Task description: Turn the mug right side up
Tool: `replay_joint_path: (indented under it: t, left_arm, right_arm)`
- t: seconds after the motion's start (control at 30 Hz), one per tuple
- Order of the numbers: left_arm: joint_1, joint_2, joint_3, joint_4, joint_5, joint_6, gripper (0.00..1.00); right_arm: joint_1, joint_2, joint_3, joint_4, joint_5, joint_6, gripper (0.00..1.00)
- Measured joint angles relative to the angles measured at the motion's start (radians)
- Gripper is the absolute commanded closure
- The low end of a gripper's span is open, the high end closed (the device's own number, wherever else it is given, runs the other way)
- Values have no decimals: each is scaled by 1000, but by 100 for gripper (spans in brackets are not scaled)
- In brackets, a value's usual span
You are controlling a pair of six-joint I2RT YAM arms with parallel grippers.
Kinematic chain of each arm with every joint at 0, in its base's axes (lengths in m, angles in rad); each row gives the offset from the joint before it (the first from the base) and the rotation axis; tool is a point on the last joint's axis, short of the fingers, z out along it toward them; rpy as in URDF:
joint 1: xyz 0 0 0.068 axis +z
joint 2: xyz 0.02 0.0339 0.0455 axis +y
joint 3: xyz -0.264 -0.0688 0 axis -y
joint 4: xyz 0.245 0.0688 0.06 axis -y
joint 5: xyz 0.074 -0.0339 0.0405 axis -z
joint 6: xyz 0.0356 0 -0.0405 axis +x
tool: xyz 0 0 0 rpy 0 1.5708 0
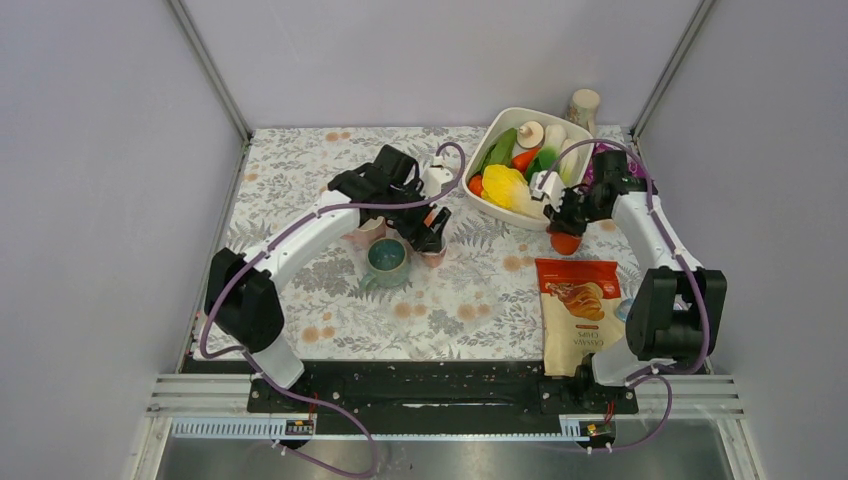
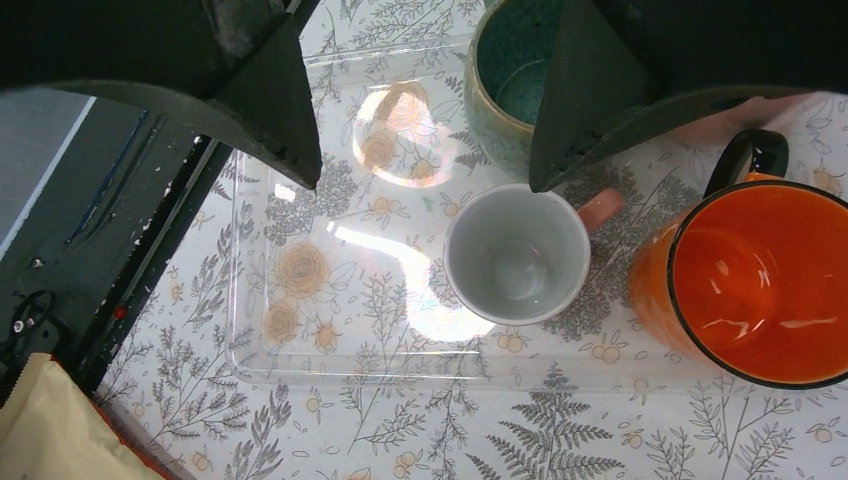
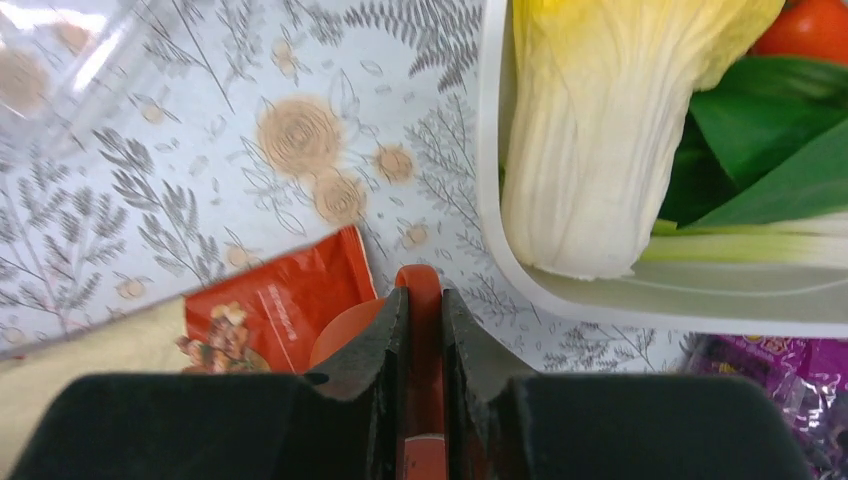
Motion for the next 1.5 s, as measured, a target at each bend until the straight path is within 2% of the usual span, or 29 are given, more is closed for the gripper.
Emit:
replay_joint_path:
  t: [0.2, 0.37, 0.53, 0.73, 0.97, 1.17, 1.5]
  left_arm:
    - [0, 19, 5, 0, 37, -23, 22]
    - [0, 53, 15, 1, 72, -42, 23]
    - [2, 70, 34, -1, 103, -53, 24]
    - [36, 58, 58, 29, 169, -95, 26]
    - [68, -37, 69, 95, 228, -164, 18]
    - [56, -87, 113, 140, 324, -208, 14]
    - [26, -110, 119, 153, 385, -222, 24]
  right_arm:
    - [76, -56, -3, 45, -74, 127, 100]
    - [131, -134, -69, 211, -151, 312, 100]
    - [181, -202, -137, 480, -234, 636, 100]
    - [209, -301, -243, 883, -317, 1028, 100]
    - [251, -359, -291, 1243, -427, 1369, 100]
    - [302, -396, -299, 1363, -449, 1501, 100]
    - [376, -401, -299, 1421, -459, 1593, 100]
